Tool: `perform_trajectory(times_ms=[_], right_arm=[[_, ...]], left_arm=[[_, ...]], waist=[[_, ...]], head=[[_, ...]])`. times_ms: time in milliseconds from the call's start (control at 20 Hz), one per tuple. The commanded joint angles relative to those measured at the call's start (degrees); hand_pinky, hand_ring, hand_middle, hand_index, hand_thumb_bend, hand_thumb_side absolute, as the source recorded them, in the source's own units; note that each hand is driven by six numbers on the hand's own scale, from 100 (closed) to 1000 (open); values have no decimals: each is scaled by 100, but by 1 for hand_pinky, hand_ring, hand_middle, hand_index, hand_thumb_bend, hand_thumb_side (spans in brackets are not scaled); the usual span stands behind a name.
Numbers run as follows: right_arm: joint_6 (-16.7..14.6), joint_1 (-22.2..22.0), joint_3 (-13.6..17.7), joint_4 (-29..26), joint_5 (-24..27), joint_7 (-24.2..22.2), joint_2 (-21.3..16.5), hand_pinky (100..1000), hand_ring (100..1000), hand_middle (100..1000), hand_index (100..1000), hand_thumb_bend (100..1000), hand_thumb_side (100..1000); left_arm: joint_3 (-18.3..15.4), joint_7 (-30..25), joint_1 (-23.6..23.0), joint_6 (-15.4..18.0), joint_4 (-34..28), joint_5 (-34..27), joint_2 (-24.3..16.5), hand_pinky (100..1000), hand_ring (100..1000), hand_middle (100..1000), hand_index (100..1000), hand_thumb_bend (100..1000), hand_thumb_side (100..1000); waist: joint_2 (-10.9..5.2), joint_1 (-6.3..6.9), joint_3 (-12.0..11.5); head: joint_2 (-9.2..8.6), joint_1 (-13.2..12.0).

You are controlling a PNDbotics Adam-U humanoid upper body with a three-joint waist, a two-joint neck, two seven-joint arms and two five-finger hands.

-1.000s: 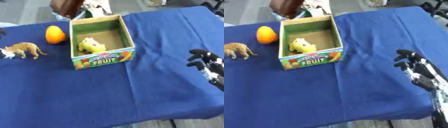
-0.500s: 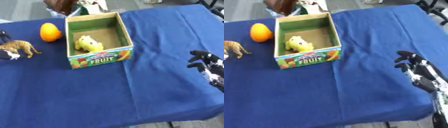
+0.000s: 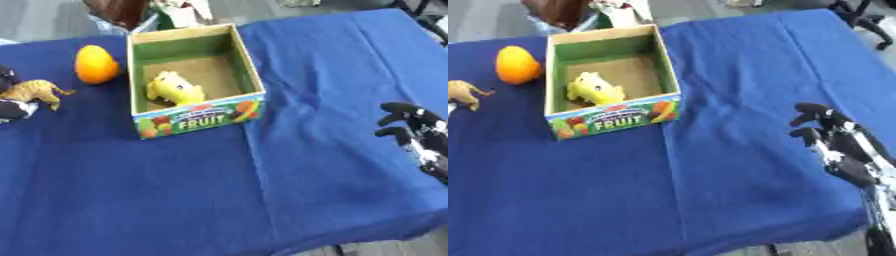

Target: Pick up objects on the table and place them in the box.

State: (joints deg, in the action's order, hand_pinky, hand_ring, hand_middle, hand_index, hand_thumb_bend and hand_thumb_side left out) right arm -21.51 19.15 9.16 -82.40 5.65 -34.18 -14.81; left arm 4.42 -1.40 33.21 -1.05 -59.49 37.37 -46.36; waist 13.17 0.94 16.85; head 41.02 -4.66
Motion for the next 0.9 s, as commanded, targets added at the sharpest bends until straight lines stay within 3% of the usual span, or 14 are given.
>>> perform_trajectory(times_ms=[50, 300, 500, 700, 900], right_arm=[[-3, 61, 33, -64, -11, -1, -86, 703, 1000, 641, 889, 100, 405], [10, 38, 36, -64, -13, -3, -104, 702, 1000, 641, 889, 100, 402], [19, 34, 8, -67, -10, -39, -91, 703, 1000, 641, 888, 100, 400], [20, 39, -33, -59, 7, -81, -74, 702, 1000, 642, 888, 100, 395], [6, 70, -94, -53, 36, -149, -35, 702, 1000, 642, 888, 100, 392]], left_arm=[[-59, 70, 104, -3, -314, -105, -291, 476, 223, 160, 374, 238, 227], [-53, -59, 173, 14, -1012, -300, -445, 474, 219, 158, 375, 235, 221], [137, -258, 481, 74, -1591, -385, -396, 480, 224, 164, 381, 251, 218], [439, -536, 958, 211, -1925, -339, -75, 481, 225, 165, 382, 250, 214], [741, -781, 1377, 380, -1871, -160, 346, 485, 231, 169, 386, 258, 216]], waist=[[-106, 3, -14], [-171, 14, -54], [-223, 7, -73], [-260, -25, -67], [-262, -71, -1]], head=[[-38, -13], [-19, -4], [-9, -17], [-4, -90], [-4, -182]])
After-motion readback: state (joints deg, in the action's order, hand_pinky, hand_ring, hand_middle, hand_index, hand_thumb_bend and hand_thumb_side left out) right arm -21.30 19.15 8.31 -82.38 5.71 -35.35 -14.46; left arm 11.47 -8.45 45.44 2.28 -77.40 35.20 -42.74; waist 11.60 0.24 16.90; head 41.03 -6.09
